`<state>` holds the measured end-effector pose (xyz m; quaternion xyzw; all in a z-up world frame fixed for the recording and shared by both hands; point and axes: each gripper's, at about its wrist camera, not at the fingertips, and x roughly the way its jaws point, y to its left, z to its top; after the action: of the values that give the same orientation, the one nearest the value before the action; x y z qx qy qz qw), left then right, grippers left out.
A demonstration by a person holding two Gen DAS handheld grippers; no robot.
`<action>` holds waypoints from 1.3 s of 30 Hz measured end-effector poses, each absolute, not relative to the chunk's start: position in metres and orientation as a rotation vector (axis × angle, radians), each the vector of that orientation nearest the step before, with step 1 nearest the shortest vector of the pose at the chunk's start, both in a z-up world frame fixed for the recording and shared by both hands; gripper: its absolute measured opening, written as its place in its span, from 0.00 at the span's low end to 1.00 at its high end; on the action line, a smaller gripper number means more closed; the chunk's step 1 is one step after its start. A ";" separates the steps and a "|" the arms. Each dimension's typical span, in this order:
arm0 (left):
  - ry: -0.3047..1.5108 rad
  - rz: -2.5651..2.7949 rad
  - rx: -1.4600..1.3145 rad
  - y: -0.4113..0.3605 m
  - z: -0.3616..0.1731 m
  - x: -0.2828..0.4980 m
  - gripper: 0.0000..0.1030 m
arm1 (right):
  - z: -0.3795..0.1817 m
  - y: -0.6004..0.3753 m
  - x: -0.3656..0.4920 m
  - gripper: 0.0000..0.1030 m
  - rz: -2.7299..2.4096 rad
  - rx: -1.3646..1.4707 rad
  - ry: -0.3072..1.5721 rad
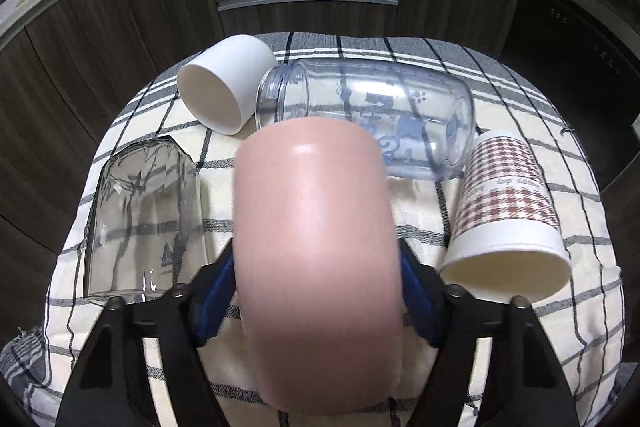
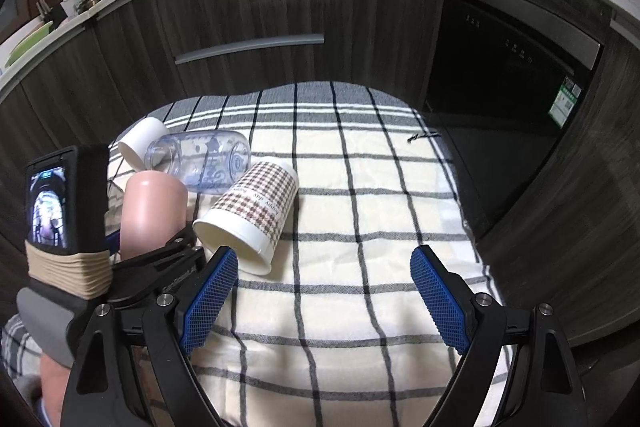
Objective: Flip cup upside down
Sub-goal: 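Lift the pink cup with the right tool and turn it upright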
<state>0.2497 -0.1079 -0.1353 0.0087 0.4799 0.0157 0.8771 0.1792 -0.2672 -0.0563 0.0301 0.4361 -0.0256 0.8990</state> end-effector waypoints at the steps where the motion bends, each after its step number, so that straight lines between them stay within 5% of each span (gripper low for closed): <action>1: 1.000 0.030 0.012 -0.107 -0.135 0.249 0.68 | -0.057 -0.267 0.179 0.86 -0.051 0.066 0.907; 22: 1.047 -0.128 -0.020 -0.124 -0.098 0.145 0.68 | -0.025 -0.284 0.093 0.86 -0.076 0.109 1.006; 39: 1.108 -0.196 0.032 -0.151 -0.124 0.098 0.70 | -0.048 -0.315 0.037 0.86 -0.147 0.227 1.103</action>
<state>0.0976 -0.1509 -0.1243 0.0153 0.5253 -0.0929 0.8457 0.0367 -0.3147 -0.0481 0.1074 0.5225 -0.0697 0.8430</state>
